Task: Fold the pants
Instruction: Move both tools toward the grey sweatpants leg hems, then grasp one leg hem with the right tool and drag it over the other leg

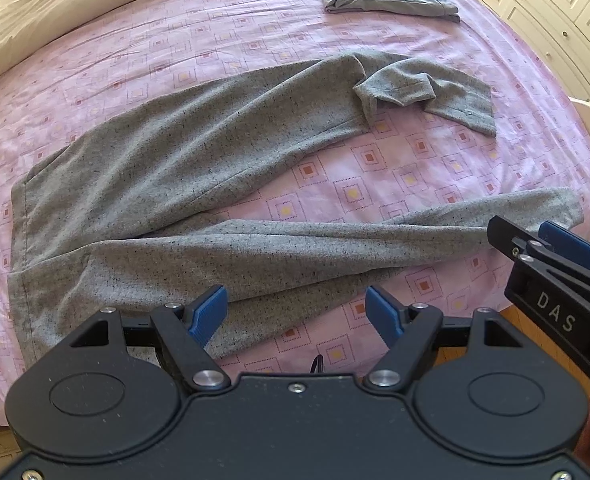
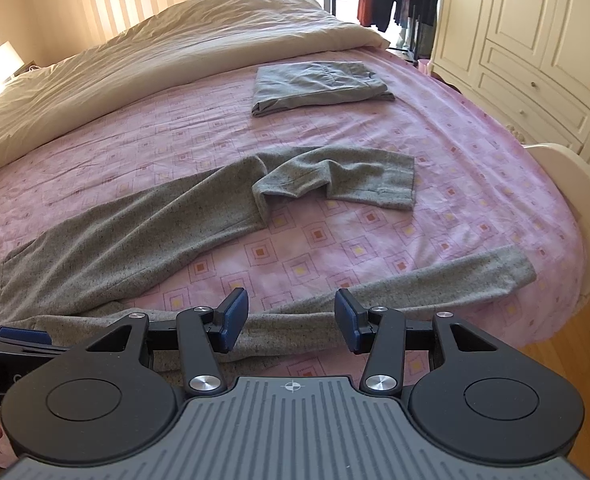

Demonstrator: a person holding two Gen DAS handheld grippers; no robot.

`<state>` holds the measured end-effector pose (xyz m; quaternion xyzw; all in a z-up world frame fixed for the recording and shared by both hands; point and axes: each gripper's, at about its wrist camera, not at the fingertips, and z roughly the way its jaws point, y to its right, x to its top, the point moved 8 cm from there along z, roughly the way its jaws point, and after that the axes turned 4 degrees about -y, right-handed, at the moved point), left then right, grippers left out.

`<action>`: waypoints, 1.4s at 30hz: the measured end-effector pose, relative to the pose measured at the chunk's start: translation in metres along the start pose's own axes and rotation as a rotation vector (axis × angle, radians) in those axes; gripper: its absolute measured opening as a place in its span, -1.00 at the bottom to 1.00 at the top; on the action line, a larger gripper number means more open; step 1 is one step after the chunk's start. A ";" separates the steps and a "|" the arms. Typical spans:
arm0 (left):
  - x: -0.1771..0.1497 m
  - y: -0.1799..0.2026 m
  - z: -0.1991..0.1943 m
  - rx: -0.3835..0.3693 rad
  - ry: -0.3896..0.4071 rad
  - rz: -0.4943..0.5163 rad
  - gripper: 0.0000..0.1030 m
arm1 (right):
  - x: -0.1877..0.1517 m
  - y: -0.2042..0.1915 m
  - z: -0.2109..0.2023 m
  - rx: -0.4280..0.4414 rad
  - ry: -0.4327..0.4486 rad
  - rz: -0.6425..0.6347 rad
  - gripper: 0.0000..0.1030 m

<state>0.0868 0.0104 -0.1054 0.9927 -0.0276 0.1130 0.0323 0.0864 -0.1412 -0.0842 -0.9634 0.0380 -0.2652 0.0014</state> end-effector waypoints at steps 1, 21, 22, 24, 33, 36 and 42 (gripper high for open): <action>0.001 0.001 0.000 0.000 -0.002 0.002 0.49 | 0.000 0.001 0.001 0.000 -0.003 0.005 -0.10; 0.019 0.068 0.031 0.065 -0.058 -0.064 0.49 | 0.013 0.091 0.054 0.057 -0.069 -0.163 -0.11; 0.019 0.073 0.033 0.066 -0.059 -0.069 0.49 | 0.012 0.105 0.058 0.036 -0.075 -0.189 -0.11; 0.017 0.083 0.038 0.070 -0.069 -0.077 0.49 | 0.010 0.134 0.068 0.004 -0.087 -0.244 -0.11; 0.006 0.104 0.051 0.122 -0.121 -0.202 0.49 | -0.016 0.190 0.112 0.045 -0.183 -0.711 -0.11; 0.006 0.107 0.051 0.134 -0.115 -0.245 0.49 | -0.025 0.182 0.118 0.071 -0.164 -0.893 -0.11; 0.009 0.107 0.050 0.147 -0.097 -0.334 0.49 | -0.020 0.176 0.137 0.173 -0.226 -0.967 -0.95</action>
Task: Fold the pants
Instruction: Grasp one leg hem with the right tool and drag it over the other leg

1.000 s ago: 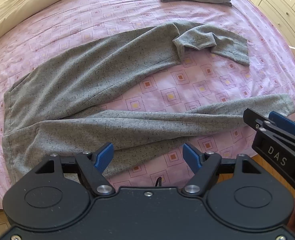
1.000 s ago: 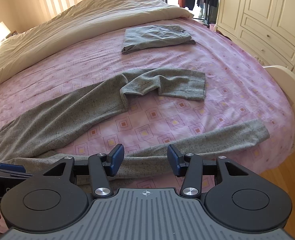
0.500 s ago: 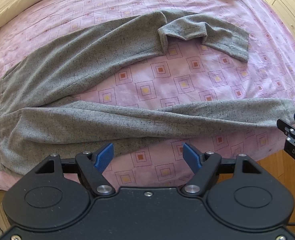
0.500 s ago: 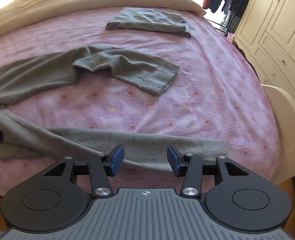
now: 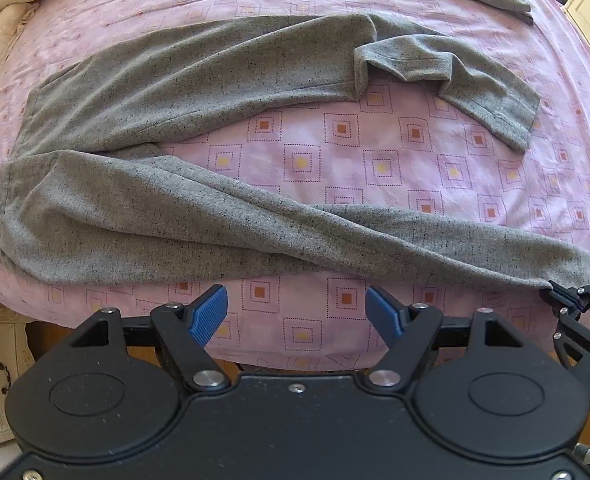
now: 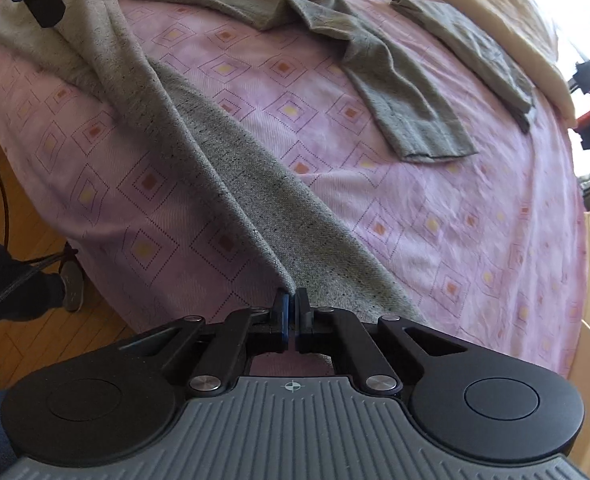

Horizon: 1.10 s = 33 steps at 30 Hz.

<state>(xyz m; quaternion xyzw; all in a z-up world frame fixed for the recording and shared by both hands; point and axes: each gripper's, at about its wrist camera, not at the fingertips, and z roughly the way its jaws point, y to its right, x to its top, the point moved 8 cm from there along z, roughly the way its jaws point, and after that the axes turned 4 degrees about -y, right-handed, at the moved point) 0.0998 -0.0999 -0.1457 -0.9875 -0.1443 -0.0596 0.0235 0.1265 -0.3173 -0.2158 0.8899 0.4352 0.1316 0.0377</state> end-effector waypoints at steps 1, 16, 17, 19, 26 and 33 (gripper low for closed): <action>0.000 0.000 -0.001 0.001 0.006 -0.009 0.49 | 0.006 0.009 -0.003 0.005 0.016 0.031 -0.95; 0.011 0.005 -0.006 -0.011 0.053 -0.087 0.49 | 0.085 0.131 0.064 0.012 0.071 0.415 -0.90; 0.012 0.007 -0.006 -0.013 0.058 -0.087 0.49 | 0.082 0.137 0.058 -0.034 0.092 0.454 -0.90; 0.016 0.009 -0.006 -0.018 0.066 -0.083 0.49 | 0.069 0.147 0.043 -0.079 0.130 0.520 -0.84; 0.024 0.021 -0.002 -0.036 0.064 -0.033 0.49 | -0.027 0.149 0.016 0.036 0.035 0.806 -0.83; 0.025 0.032 -0.002 -0.041 0.057 0.026 0.49 | -0.079 0.133 0.023 0.121 0.031 1.087 -0.63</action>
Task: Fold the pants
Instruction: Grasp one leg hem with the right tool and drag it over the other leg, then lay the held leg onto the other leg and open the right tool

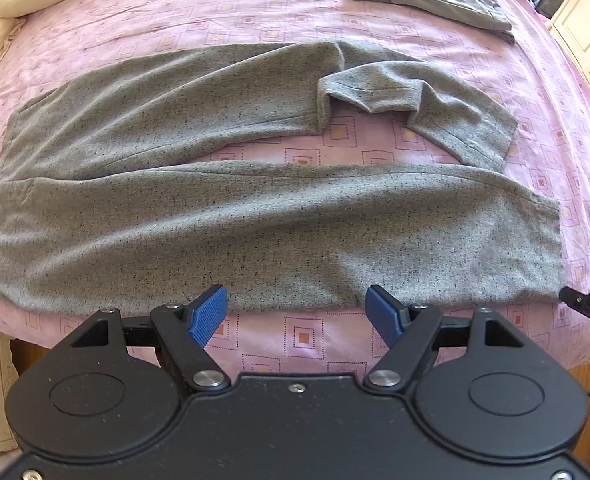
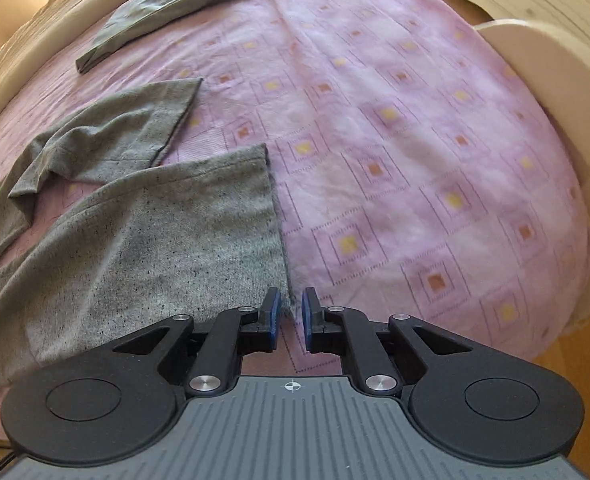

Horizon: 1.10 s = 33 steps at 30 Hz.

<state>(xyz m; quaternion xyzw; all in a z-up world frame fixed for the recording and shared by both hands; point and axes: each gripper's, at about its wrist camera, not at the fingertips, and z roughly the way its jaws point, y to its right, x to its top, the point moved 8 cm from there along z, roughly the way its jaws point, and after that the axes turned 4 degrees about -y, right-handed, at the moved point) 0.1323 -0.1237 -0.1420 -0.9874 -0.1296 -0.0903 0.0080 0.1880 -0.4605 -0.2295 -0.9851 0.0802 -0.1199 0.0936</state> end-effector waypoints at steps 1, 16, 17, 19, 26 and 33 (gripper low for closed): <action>0.000 0.001 0.000 0.001 0.001 0.008 0.49 | 0.001 0.000 0.002 0.027 0.013 0.024 -0.60; 0.022 0.014 -0.003 -0.018 0.036 -0.013 0.49 | 0.026 -0.017 -0.006 -0.113 -0.208 -0.265 -0.93; 0.024 0.015 -0.003 -0.021 0.035 -0.018 0.49 | 0.032 -0.015 -0.006 -0.106 -0.195 -0.249 -0.93; 0.026 0.016 -0.006 -0.020 0.045 -0.024 0.49 | 0.054 -0.017 -0.018 -0.158 -0.050 -0.233 -0.86; 0.033 0.008 -0.012 0.016 0.061 -0.072 0.49 | 0.124 -0.081 0.014 0.155 0.040 -0.199 -0.27; 0.035 -0.018 -0.019 0.062 0.067 -0.173 0.49 | 0.130 -0.115 0.090 0.152 -0.140 -0.114 -0.28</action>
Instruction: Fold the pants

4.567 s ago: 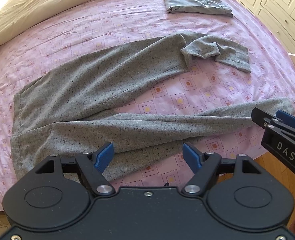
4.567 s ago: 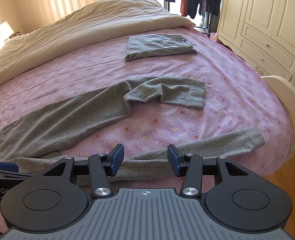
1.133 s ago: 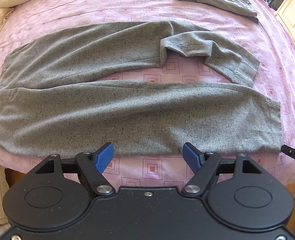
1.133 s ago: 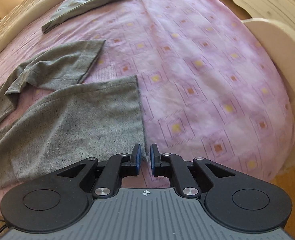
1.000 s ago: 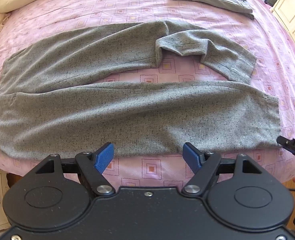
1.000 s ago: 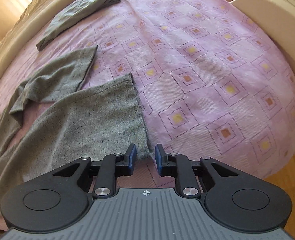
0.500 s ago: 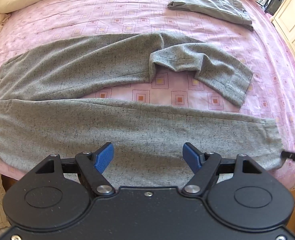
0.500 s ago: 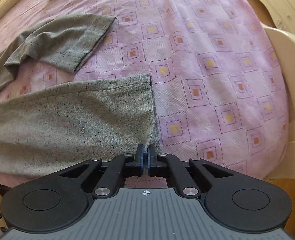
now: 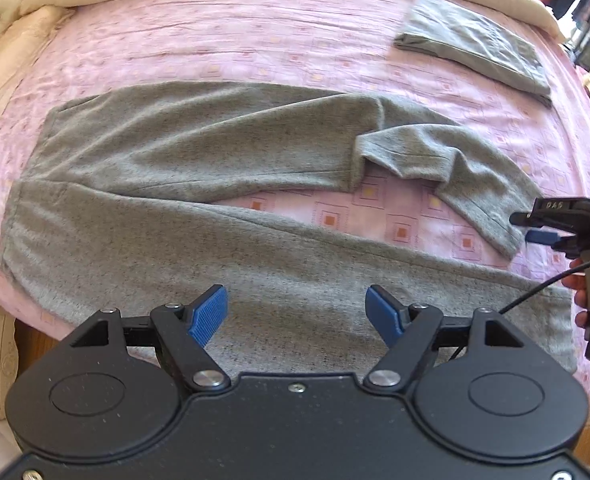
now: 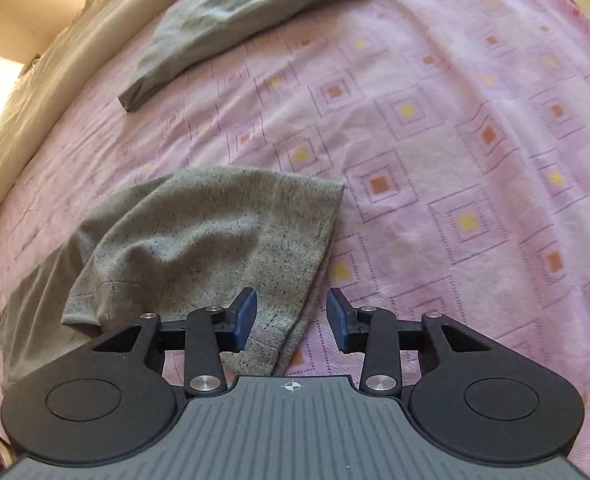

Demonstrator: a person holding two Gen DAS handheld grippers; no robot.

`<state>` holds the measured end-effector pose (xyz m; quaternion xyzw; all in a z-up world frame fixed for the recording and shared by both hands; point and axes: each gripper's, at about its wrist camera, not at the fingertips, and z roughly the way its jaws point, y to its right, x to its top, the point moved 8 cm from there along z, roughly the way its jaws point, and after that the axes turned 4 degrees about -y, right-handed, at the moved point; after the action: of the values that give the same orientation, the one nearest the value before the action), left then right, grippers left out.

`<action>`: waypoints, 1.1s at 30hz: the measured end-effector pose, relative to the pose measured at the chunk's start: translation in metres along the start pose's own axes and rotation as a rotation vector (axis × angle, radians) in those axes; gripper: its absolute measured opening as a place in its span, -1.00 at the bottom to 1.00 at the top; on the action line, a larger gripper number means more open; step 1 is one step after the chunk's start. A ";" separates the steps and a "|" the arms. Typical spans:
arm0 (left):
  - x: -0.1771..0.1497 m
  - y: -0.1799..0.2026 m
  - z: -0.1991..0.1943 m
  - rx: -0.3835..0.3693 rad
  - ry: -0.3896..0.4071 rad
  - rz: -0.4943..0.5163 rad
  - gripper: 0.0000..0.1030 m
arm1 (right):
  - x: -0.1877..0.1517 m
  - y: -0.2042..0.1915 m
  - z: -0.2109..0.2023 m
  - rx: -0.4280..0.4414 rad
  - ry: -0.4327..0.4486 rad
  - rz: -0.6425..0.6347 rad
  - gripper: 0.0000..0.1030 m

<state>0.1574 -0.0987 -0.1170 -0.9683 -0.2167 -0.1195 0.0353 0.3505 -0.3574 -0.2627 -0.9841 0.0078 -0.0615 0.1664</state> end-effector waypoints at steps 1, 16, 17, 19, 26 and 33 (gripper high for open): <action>0.001 -0.003 0.001 0.005 -0.003 -0.013 0.49 | -0.001 -0.003 0.005 -0.022 -0.011 -0.012 -0.27; 0.029 0.006 0.017 0.007 0.003 0.001 0.49 | 0.043 0.042 -0.040 -0.278 0.027 -0.307 -0.92; 0.032 0.008 0.018 0.007 0.003 0.006 0.49 | 0.045 0.042 -0.044 -0.258 0.050 -0.275 -0.92; 0.037 0.011 0.020 0.004 0.001 0.009 0.49 | 0.047 0.039 -0.057 -0.199 0.092 -0.218 -0.76; 0.045 0.023 0.035 0.000 -0.036 0.034 0.49 | 0.017 -0.023 -0.048 -0.031 0.026 -0.294 -0.58; 0.057 0.023 0.052 0.022 -0.070 0.045 0.49 | -0.006 -0.047 -0.004 -0.069 -0.038 -0.360 -0.58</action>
<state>0.2281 -0.0898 -0.1538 -0.9760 -0.1974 -0.0825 0.0412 0.3436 -0.3136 -0.2445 -0.9757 -0.1698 -0.0713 0.1189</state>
